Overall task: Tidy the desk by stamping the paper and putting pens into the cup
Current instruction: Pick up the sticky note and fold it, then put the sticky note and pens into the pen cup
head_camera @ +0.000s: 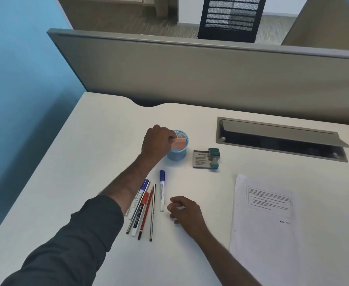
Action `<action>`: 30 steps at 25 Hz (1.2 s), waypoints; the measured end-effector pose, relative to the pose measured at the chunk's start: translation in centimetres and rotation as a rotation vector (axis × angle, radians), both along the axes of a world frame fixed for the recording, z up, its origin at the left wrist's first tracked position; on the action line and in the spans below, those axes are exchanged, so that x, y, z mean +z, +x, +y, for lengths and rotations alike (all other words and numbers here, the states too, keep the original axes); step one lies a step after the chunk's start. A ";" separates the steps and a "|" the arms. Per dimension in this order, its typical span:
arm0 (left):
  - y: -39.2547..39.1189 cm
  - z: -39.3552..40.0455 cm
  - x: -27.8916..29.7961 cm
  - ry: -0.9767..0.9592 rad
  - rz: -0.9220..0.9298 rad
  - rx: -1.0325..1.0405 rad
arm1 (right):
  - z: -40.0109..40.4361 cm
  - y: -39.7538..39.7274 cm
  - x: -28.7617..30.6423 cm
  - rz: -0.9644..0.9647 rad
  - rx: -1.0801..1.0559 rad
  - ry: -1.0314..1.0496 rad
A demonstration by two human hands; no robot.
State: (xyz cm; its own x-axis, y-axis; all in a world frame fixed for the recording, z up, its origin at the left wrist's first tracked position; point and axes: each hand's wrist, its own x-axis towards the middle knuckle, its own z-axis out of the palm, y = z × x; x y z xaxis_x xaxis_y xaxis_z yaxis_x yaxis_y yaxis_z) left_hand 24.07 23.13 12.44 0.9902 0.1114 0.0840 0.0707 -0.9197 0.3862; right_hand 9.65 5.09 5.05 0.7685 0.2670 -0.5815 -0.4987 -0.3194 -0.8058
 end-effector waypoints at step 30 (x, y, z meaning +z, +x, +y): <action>-14.2 0.7 -4.7 -0.398 0.161 0.448 | 7.1 4.3 0.9 -0.458 0.298 -0.654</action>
